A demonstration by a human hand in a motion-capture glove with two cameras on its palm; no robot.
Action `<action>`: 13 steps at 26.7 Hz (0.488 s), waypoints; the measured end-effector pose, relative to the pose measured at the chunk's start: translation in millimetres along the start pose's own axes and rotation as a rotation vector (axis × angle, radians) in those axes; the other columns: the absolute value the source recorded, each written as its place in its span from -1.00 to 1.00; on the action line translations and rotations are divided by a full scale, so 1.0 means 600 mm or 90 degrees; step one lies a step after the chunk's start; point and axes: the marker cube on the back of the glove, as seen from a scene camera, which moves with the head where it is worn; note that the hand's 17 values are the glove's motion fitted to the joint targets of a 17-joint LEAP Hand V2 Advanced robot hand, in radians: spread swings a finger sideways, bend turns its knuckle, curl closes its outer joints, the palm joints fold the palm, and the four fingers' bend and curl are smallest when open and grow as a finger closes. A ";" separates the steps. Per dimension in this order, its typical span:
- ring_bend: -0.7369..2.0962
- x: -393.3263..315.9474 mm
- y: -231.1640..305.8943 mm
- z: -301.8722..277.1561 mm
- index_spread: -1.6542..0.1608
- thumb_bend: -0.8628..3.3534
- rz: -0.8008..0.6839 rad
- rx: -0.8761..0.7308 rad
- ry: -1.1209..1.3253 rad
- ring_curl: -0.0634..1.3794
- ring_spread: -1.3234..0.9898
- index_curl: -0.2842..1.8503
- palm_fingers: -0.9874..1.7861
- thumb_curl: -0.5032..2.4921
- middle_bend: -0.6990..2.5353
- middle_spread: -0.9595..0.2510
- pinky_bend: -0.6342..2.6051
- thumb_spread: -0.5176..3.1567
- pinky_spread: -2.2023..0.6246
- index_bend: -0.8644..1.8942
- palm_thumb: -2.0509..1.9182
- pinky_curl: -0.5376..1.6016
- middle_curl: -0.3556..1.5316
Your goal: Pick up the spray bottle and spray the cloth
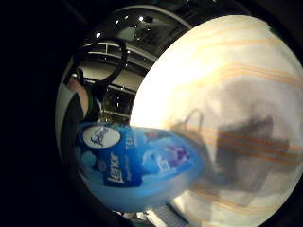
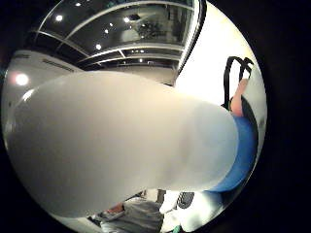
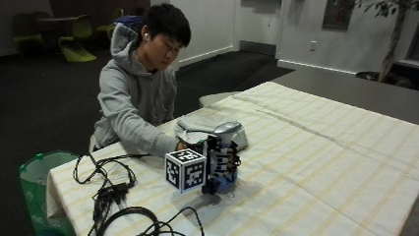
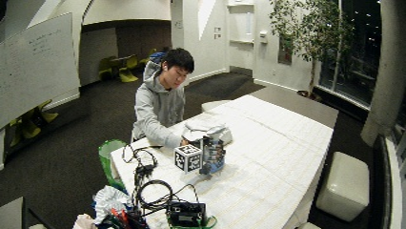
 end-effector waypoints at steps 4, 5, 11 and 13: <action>-0.15 -0.005 -0.007 -0.002 0.61 -0.60 0.007 0.019 0.020 -0.40 0.00 -0.31 0.70 -0.28 -0.23 0.47 -0.41 -0.54 0.40 -0.05 0.55 -0.17 -0.14; -0.15 -0.010 -0.006 -0.003 0.62 -0.60 0.006 0.014 0.035 -0.39 0.00 -0.31 0.71 -0.28 -0.23 0.47 -0.41 -0.55 0.40 -0.05 0.55 -0.17 -0.13; -0.14 -0.088 0.009 -0.019 0.63 -0.61 -0.028 -0.080 0.180 -0.36 0.00 -0.28 0.73 -0.26 -0.23 0.47 -0.39 -0.62 0.37 -0.02 0.55 -0.14 -0.13; -0.13 -0.125 0.019 -0.025 0.63 -0.61 -0.045 -0.119 0.250 -0.35 0.00 -0.28 0.73 -0.25 -0.22 0.47 -0.39 -0.64 0.37 -0.02 0.54 -0.14 -0.12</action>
